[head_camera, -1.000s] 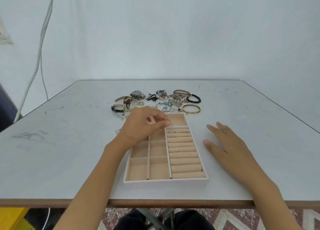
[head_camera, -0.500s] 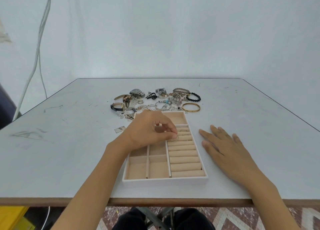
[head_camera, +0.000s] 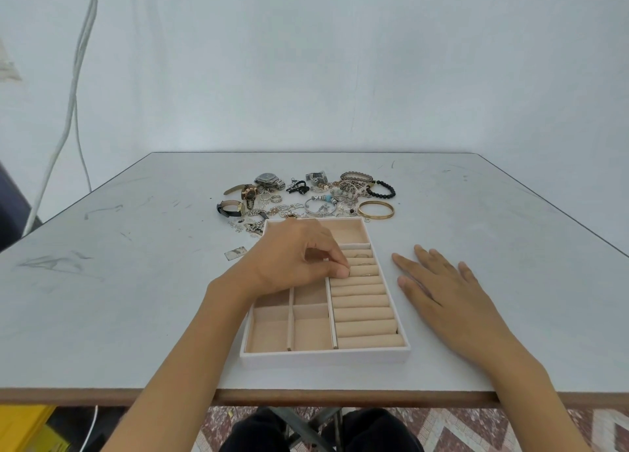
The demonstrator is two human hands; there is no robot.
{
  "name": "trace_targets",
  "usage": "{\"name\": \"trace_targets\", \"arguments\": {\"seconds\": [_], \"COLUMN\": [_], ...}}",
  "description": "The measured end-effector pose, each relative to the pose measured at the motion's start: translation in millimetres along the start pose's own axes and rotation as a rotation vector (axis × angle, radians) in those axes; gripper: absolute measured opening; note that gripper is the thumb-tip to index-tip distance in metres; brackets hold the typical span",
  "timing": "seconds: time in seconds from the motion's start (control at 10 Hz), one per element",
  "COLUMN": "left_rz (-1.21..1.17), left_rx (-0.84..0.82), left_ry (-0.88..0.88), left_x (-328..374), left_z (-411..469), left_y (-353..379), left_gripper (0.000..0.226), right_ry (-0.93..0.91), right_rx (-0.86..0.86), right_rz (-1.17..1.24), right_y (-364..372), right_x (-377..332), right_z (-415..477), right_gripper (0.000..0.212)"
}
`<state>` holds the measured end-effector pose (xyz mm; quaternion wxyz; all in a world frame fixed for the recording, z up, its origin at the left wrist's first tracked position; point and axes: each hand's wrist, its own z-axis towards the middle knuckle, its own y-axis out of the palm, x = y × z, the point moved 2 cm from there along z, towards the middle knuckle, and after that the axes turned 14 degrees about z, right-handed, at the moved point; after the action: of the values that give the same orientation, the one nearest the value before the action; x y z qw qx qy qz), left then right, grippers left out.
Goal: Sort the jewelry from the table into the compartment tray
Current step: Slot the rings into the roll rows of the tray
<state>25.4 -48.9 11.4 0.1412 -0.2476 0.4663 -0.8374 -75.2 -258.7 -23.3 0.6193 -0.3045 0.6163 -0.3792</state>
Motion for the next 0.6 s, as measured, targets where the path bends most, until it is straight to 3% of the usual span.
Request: {"name": "trace_targets", "arguments": {"seconds": [0.2, 0.6], "left_rz": [-0.095, -0.119], "left_rx": [-0.019, -0.04], "left_ry": [-0.12, -0.182], "left_x": [-0.9, 1.6], "left_z": [-1.8, -0.7], "left_y": [-4.0, -1.6], "left_gripper": [0.009, 0.01], "right_ry": [0.002, 0.002], "right_rx": [0.002, 0.002], "right_rz": [0.007, 0.012], "right_y": [0.7, 0.6], "right_x": [1.9, 1.2], "right_z": [1.2, 0.8], "right_gripper": [0.046, 0.046]}}
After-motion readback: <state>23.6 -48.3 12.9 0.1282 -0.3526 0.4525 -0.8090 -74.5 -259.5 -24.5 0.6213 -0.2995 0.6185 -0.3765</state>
